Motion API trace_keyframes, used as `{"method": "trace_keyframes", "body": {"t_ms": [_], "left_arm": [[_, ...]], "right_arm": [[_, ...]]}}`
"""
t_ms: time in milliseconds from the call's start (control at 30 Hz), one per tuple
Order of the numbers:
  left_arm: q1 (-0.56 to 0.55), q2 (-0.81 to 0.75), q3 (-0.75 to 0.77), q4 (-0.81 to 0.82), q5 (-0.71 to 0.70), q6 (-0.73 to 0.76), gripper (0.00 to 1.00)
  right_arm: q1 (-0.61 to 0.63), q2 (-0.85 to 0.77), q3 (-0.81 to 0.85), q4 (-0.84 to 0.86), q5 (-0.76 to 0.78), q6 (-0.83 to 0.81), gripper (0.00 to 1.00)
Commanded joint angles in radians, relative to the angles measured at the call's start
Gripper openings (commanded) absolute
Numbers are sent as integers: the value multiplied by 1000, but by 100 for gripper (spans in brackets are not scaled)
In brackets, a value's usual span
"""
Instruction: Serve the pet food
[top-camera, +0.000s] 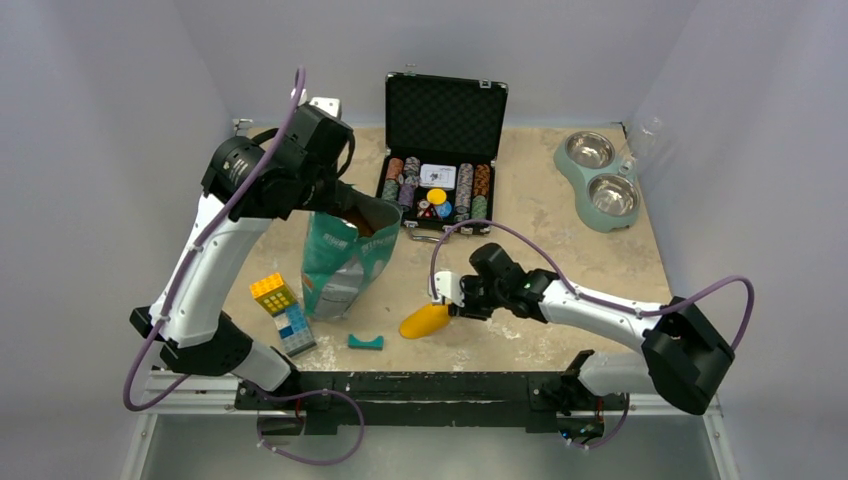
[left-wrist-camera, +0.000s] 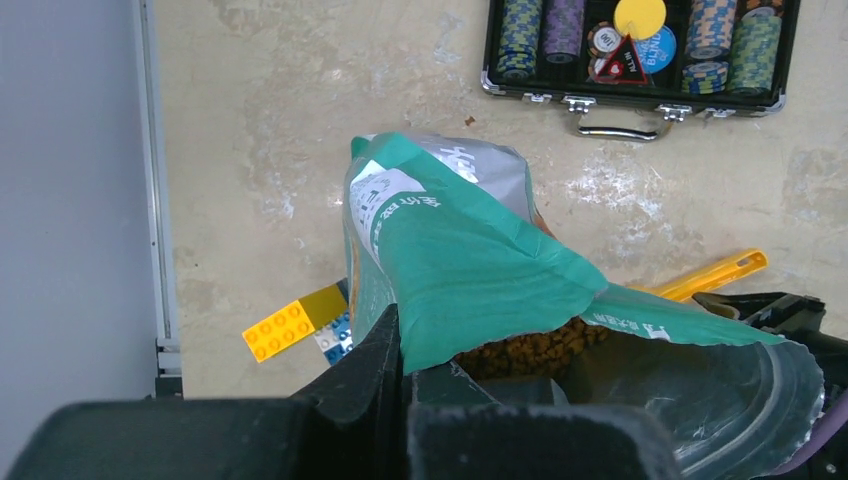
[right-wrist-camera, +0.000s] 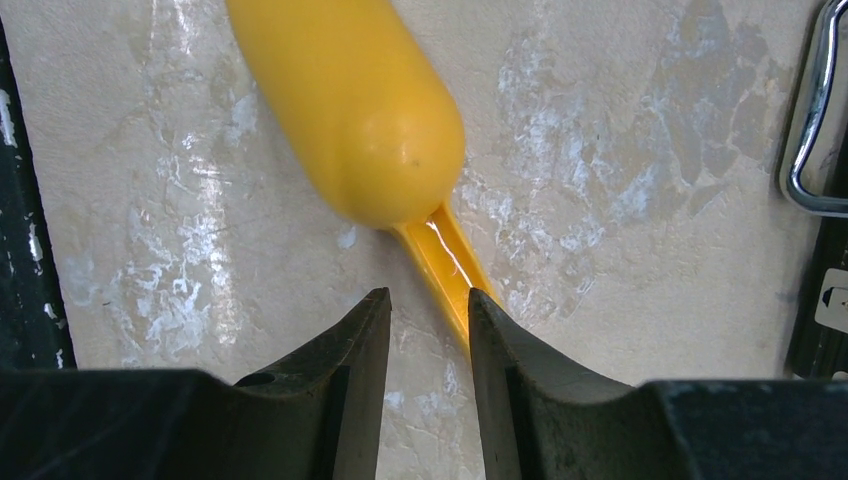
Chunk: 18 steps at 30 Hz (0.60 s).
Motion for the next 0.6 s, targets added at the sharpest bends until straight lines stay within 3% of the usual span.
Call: {"method": "trace_keyframes", "body": {"t_ms": [0, 467, 500, 567], "left_arm": [[1, -91, 3, 220, -83, 28, 0], [2, -136, -96, 325, -2, 59, 0], [3, -141, -101, 331, -3, 63, 0], [3, -150, -113, 341, 4, 69, 0]], "right_arm": [[5, -36, -31, 63, -30, -10, 38], [42, 127, 44, 16, 43, -50, 37], [47, 143, 48, 19, 60, -52, 35], [59, 177, 65, 12, 84, -49, 23]]}}
